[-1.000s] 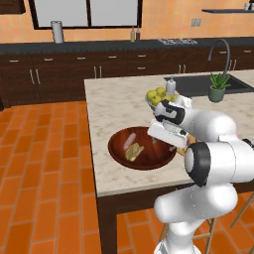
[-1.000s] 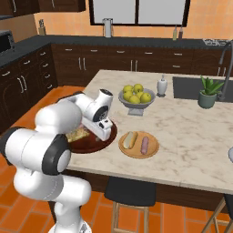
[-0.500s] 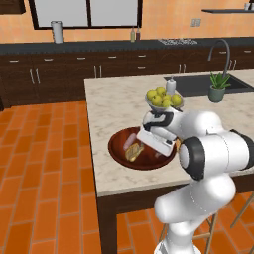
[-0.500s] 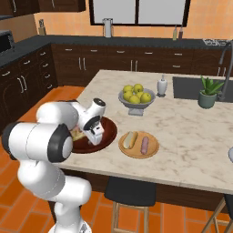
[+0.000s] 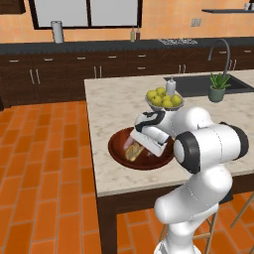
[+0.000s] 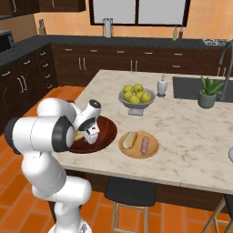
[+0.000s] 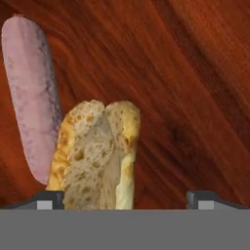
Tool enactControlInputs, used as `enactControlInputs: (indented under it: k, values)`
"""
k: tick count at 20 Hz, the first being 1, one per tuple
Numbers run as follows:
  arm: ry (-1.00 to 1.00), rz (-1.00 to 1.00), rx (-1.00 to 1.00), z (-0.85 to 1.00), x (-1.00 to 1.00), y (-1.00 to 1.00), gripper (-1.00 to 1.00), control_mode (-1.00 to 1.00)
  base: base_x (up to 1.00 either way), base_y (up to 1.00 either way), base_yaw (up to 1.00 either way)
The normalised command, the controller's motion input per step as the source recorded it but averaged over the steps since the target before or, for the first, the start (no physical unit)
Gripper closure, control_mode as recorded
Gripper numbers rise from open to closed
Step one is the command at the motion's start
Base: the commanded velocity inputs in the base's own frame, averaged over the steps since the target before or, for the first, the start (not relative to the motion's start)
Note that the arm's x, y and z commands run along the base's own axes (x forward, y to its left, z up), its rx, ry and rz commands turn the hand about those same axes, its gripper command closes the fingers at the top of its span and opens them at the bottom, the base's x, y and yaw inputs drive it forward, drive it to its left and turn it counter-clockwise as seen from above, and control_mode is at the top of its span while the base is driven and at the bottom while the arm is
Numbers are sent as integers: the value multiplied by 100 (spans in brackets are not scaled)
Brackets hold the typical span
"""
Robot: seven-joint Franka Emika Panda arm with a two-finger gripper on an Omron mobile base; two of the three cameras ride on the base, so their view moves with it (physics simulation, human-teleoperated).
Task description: Place one bun and one sausage from the bowl on each plate.
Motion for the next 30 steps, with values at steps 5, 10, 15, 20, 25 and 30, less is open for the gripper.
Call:
enactControlInputs:
  k: [5,10,15,20,25,30]
  values:
    - [-8,-6,0,-31,1,0,-100,-100,0,0,0]
    - [-4,-7,0,-7,15,10,-100,-100,0,0,0]
    - [0,-3,0,-3,3,8,-100,-100,0,0,0]
    - [0,0,0,0,0,0,-100,-100,0,0,0]
    - [0,0,0,0,0,0,100,-100,0,0,0]
    - [0,0,0,0,0,0,100,-100,0,0,0]
